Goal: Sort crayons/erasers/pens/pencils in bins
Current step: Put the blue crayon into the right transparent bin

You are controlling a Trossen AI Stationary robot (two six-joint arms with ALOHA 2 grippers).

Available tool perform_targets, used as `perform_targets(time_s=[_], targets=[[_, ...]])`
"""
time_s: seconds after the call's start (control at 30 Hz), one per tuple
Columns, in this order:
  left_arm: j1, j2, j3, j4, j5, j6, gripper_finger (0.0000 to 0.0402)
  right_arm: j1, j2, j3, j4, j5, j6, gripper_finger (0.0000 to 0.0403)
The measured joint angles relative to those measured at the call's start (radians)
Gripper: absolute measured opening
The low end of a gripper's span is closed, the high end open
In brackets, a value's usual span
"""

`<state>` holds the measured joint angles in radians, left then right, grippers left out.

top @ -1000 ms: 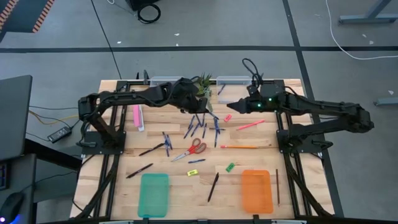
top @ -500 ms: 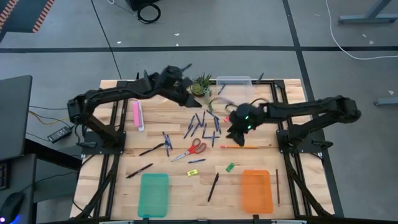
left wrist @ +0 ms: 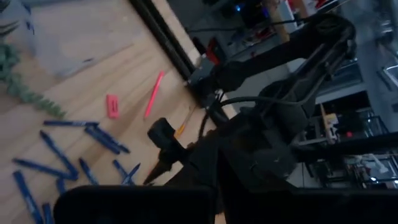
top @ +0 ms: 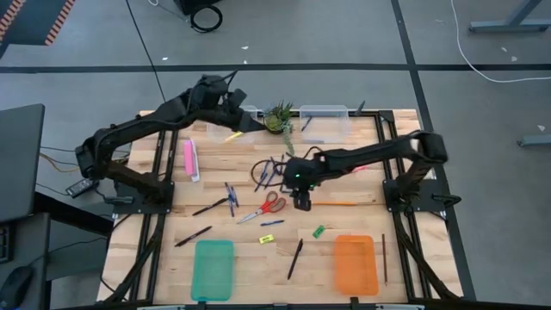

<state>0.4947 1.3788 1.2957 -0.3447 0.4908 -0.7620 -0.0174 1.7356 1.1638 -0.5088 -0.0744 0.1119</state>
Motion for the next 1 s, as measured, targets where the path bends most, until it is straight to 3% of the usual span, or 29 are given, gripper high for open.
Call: perform_targets(time_s=[0.47,1.0], targets=[[-0.046,-0.002,0.001,-0.012,0.003,0.014,0.0013,-0.04,0.063,0.003,0.004,0.052,-0.109,0.0177],[-0.074,-0.026,0.0,0.039,0.003,0.01,0.0022,-0.071,0.122,0.003,0.011,-0.025,-0.159,0.0177]])
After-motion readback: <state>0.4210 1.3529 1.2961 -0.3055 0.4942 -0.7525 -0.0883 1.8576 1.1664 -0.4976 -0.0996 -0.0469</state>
